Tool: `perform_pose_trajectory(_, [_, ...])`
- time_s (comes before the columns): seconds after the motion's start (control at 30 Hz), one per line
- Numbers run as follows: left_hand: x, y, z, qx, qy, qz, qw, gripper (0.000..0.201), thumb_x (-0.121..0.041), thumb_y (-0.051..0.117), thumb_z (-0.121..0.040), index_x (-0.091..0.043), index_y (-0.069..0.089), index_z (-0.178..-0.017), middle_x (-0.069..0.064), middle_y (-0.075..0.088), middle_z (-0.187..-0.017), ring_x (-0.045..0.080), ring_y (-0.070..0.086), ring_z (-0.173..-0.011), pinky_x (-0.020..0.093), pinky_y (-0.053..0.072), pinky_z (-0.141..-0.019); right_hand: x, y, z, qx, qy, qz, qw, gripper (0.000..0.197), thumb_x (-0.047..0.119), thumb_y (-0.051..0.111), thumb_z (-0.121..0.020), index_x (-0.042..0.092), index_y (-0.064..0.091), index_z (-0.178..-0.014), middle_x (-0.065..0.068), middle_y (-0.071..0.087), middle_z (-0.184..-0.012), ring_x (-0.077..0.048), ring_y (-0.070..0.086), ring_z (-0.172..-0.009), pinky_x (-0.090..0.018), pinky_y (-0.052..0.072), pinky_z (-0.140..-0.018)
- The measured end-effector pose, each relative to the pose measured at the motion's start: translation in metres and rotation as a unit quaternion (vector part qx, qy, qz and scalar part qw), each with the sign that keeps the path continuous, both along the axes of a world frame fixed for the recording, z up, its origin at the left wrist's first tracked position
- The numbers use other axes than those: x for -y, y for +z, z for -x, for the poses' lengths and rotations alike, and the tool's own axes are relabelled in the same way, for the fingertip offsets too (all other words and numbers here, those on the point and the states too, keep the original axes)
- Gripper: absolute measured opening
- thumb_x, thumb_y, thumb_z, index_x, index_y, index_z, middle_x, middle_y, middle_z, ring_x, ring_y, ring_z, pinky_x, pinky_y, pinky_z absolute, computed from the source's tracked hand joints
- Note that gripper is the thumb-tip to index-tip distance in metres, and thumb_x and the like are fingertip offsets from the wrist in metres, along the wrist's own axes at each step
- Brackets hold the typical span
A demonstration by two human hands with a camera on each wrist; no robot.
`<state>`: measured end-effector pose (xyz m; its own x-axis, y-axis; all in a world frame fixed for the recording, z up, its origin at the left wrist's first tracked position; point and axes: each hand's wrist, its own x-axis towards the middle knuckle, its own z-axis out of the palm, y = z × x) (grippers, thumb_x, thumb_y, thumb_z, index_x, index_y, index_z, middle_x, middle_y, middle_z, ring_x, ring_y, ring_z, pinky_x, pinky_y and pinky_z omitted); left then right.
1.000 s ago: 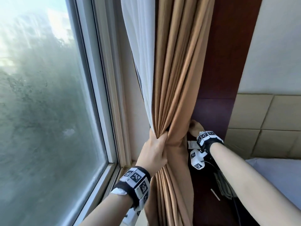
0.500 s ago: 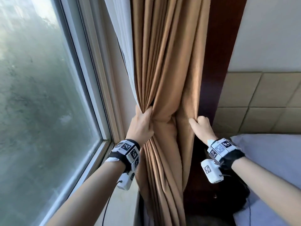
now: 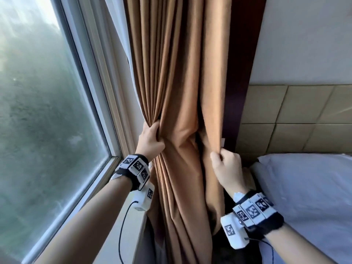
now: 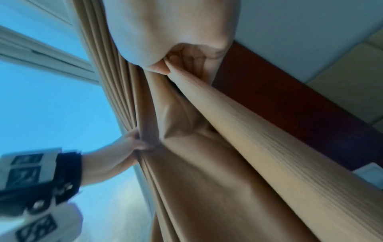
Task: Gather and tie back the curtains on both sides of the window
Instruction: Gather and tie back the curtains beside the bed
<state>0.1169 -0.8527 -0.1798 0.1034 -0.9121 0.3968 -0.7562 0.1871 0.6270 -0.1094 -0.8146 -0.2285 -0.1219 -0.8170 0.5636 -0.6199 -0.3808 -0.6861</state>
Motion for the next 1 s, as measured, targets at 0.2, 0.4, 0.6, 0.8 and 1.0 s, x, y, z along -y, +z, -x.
perform_pose_trajectory(0.2, [-0.021,0.003,0.016,-0.050,-0.018,-0.013,0.998,0.044,-0.026,0.061,-0.085,-0.026,0.056,-0.128,0.005,0.046,-0.125,0.028,0.048,-0.120,0.031,0.036,-0.102,-0.004,-0.013,-0.073,-0.104,0.066,0.015,0.992,0.015,0.027,0.048,-0.089,0.015,0.055,-0.082,-0.010,0.064,-0.085,-0.034,0.063,-0.076,-0.040,0.048,-0.064])
perform_pose_trajectory(0.4, [-0.021,0.006,0.019,-0.075,-0.024,-0.036,0.996,0.044,-0.073,0.055,-0.077,-0.029,0.060,-0.081,0.003,0.046,-0.108,0.023,0.055,-0.096,0.033,0.046,-0.091,0.013,-0.004,-0.109,-0.226,0.034,-0.031,0.973,0.040,0.026,0.040,-0.097,0.012,0.046,-0.135,-0.016,0.057,-0.127,-0.036,0.064,-0.096,-0.042,0.048,-0.075])
perform_pose_trajectory(0.6, [-0.001,0.003,0.004,0.037,0.024,0.035,0.998,0.015,-0.024,0.062,-0.084,-0.014,0.054,-0.076,0.011,0.048,-0.096,0.036,0.057,-0.086,0.033,0.046,-0.078,0.037,-0.024,-0.106,-0.219,0.135,-0.021,0.966,0.039,0.025,0.043,-0.095,0.018,0.045,-0.134,-0.013,0.039,-0.150,-0.029,0.048,-0.128,-0.042,0.046,-0.096])
perform_pose_trajectory(0.8, [0.015,0.001,-0.014,0.096,0.011,0.044,0.994,0.018,-0.020,0.062,-0.080,-0.014,0.048,-0.071,0.013,0.048,-0.083,0.037,0.055,-0.078,0.034,0.045,-0.071,0.079,-0.039,-0.069,-0.015,0.192,-0.072,0.979,0.009,0.022,0.055,-0.092,0.031,0.053,-0.092,0.007,0.068,-0.118,-0.003,0.065,-0.091,-0.025,0.047,-0.085])
perform_pose_trajectory(1.0, [0.016,0.001,-0.011,0.093,0.016,0.056,0.994,0.035,-0.016,0.063,-0.077,-0.024,0.033,-0.060,0.008,0.043,-0.075,0.026,0.044,-0.069,0.027,0.035,-0.065,0.170,-0.040,-0.013,0.072,0.113,-0.309,0.941,0.059,0.014,0.065,-0.083,0.016,0.032,-0.131,-0.004,0.065,-0.102,-0.018,0.060,-0.094,-0.027,0.042,-0.074])
